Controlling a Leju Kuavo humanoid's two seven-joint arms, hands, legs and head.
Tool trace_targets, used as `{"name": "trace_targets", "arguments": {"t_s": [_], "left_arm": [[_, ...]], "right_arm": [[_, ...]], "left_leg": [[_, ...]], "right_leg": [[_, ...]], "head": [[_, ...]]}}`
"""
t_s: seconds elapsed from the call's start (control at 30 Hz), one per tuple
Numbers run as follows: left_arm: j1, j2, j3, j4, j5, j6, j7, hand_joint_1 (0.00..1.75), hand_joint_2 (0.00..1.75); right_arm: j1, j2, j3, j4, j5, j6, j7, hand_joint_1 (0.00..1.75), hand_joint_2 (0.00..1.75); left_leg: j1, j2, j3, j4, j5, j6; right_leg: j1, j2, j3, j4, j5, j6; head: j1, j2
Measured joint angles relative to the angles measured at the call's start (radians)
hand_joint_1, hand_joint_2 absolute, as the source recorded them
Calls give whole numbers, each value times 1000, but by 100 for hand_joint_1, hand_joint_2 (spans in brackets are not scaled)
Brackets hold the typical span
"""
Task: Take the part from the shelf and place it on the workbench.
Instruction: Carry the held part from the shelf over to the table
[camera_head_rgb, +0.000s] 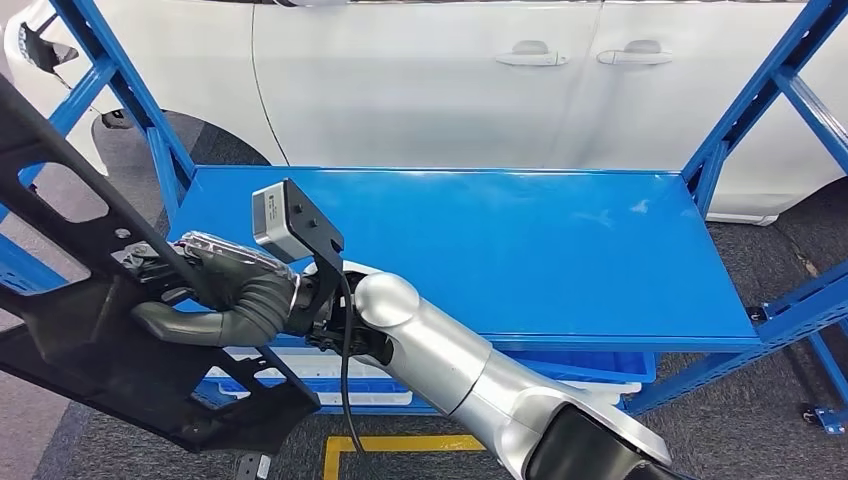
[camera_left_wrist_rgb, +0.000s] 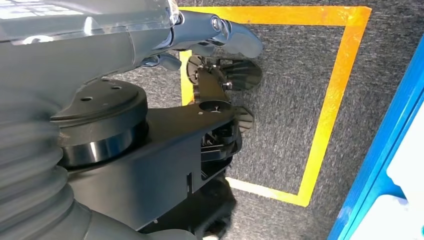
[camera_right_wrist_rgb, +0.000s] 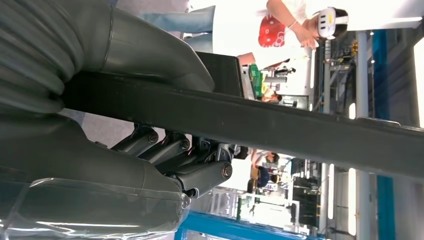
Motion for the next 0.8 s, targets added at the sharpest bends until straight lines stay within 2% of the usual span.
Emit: {"name": "trace_targets", "arguments": {"t_s": [0.03,0.1,0.17,0.2,0.23,0.3,0.33,0.37,0.4,0.43,0.5,0.53,0.63,0.67,0.73,0.8], "left_arm": [[0,0,0,0,0,0,1,0,175],[-1,-1,0,0,0,0,2,0,175],[-1,-2,0,0,0,0,3,0,175],[-1,-2,0,0,0,0,3,0,175],[-1,-2,0,0,0,0,3,0,175],[0,-2,0,0,0,0,3,0,175],[1,-2,0,0,0,0,4,0,175],[2,-1,0,0,0,1,4,0,175],[2,-1,1,0,0,0,4,0,175],[1,-1,1,0,0,0,5,0,175],[0,-1,1,0,0,-1,6,0,175],[-1,-2,1,0,0,-2,6,0,175],[0,-2,1,0,1,-3,6,0,175],[0,-2,1,0,1,-3,6,0,175],[-1,-3,1,0,1,-3,6,0,175],[-1,-2,1,0,1,-3,6,0,175]], "right_arm": [[-1,0,0,0,0,0,0,175,175],[-1,0,0,0,0,-1,0,175,175],[-2,1,0,0,0,-2,0,175,175],[-3,2,0,0,0,-2,0,175,175],[-4,2,1,0,0,-3,0,175,175],[-3,3,2,0,0,-3,0,175,175],[-2,3,4,1,0,-3,1,175,175],[-1,3,5,1,0,-3,1,175,175],[-1,3,6,1,0,-3,1,175,175],[-1,3,7,2,0,-3,1,175,175],[-2,4,7,2,-1,-3,1,175,175],[-3,4,7,2,-1,-3,1,175,175],[-3,5,8,2,-4,-4,2,175,175],[-4,5,8,2,-5,-4,2,175,175],[-5,5,8,2,-8,-4,2,175,175],[-5,4,8,2,-9,-4,2,175,175]], "left_leg": [[0,0,-1,1,-1,-5],[1,1,-1,1,-1,-17],[4,2,-5,12,-12,-29],[6,2,-17,42,-33,-36],[8,3,-39,94,-65,-42],[12,3,-98,231,-132,-53],[14,3,-118,280,-149,-57],[16,4,-121,291,-145,-59],[18,4,-102,261,-123,-61],[21,5,-66,194,-89,-62],[22,5,6,60,-46,-57],[21,4,23,24,-38,-51],[18,2,23,13,-34,-28],[18,2,22,11,-31,-21],[20,4,20,7,-25,-8],[18,6,14,7,-22,-2]], "right_leg": [[3,0,11,-27,9,-4],[7,2,11,-35,11,-11],[4,1,15,-44,17,-22],[2,0,17,-49,20,-27],[-1,-2,19,-52,22,-30],[-1,-3,17,-51,22,-32],[-1,-4,16,-50,21,-32],[-1,-4,15,-47,21,-32],[-2,-4,14,-44,20,-30],[-3,-3,14,-40,18,-28],[-2,-2,12,-33,15,-20],[0,-2,10,-30,14,-15],[2,-1,5,-30,17,0],[1,-1,1,-22,10,5],[-1,-2,-29,47,-38,13],[-2,-2,-89,185,-108,16]], "head": [[0,0],[1,0],[1,0],[0,0],[-1,0],[-3,0],[-3,0],[-3,0],[-3,0],[-3,0],[-3,0],[-2,0],[-2,0],[-2,0],[0,0],[1,0]]}}
